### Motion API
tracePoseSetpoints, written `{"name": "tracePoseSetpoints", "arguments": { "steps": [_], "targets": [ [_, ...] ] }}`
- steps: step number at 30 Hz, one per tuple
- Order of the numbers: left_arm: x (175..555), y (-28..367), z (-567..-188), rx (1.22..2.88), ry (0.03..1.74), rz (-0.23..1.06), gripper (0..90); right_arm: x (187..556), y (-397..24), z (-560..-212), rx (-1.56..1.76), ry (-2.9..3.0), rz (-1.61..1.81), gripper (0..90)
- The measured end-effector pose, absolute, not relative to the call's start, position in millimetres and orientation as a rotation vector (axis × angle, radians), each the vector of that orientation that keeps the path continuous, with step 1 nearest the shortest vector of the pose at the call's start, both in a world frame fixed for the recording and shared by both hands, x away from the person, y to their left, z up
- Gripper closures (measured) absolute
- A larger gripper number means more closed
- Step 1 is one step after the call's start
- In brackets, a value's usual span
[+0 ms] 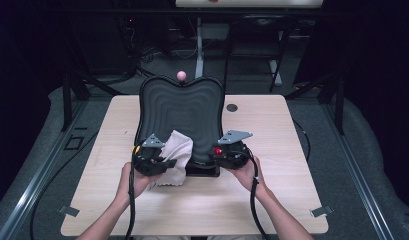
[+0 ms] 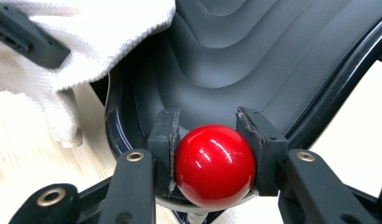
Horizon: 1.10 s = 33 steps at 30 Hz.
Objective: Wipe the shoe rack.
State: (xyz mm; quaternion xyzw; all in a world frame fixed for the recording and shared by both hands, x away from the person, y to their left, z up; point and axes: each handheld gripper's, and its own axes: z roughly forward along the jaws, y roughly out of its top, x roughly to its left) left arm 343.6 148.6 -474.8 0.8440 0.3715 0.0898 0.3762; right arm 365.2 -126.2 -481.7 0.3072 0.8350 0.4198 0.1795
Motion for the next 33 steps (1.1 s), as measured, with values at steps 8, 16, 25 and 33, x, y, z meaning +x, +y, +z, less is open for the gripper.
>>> {"name": "tracePoseSetpoints", "arguments": {
  "steps": [8,16,25,33],
  "targets": [
    [336.2,140.8,-487.3,2.167,0.925,0.226,82.5,372.6,-121.6,-482.4,0.875,2.348,1.188,60.0],
    [326.9,125.8,-505.7,2.204,0.901,0.191,82.5,375.0,-120.0,-482.7,0.87,2.342,1.187,60.0],
    [323.5,101.7,-532.8,2.264,0.903,0.147,82.4,375.8,-120.3,-482.3,0.856,2.353,1.176,60.0],
    [326.9,76.4,-549.1,2.263,0.898,0.14,82.4,375.8,-120.5,-482.3,0.851,2.356,1.177,60.0]
  ]
}}
